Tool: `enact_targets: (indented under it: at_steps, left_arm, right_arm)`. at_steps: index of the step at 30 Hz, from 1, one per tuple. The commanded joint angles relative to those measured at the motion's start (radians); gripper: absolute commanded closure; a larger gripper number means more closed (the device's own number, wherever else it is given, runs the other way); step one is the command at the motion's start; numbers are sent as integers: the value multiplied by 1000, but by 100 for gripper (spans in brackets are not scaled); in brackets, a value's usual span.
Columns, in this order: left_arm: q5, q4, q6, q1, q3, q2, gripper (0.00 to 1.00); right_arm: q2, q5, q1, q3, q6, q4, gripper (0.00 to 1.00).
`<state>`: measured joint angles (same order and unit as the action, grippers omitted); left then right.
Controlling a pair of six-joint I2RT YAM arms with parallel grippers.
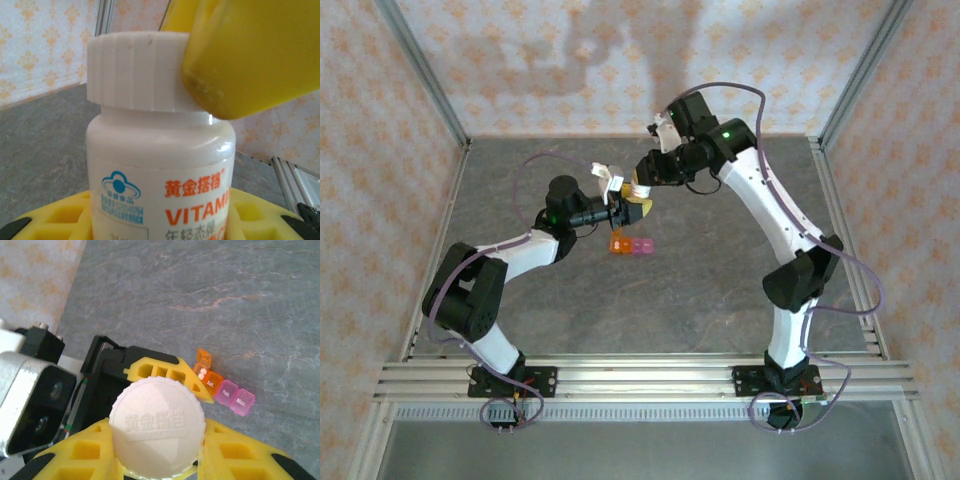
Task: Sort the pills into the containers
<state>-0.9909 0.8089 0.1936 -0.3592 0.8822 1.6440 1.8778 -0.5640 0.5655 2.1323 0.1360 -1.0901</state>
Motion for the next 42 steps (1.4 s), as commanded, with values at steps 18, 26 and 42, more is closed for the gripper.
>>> enact_targets:
  at_steps: [18,26,42]
  left_arm:
    - [29,130,-1,0,6,-10,100]
    - [9,119,6,-1,1,-21,100]
    - [-2,90,12,-1,1,-32,100]
  right_arm:
    - [-304,76,-6,-263,102,179,21]
    - [-209,-35,-69,-120,-39,82,21]
    - [1,-106,-32,100,-80,-39,28]
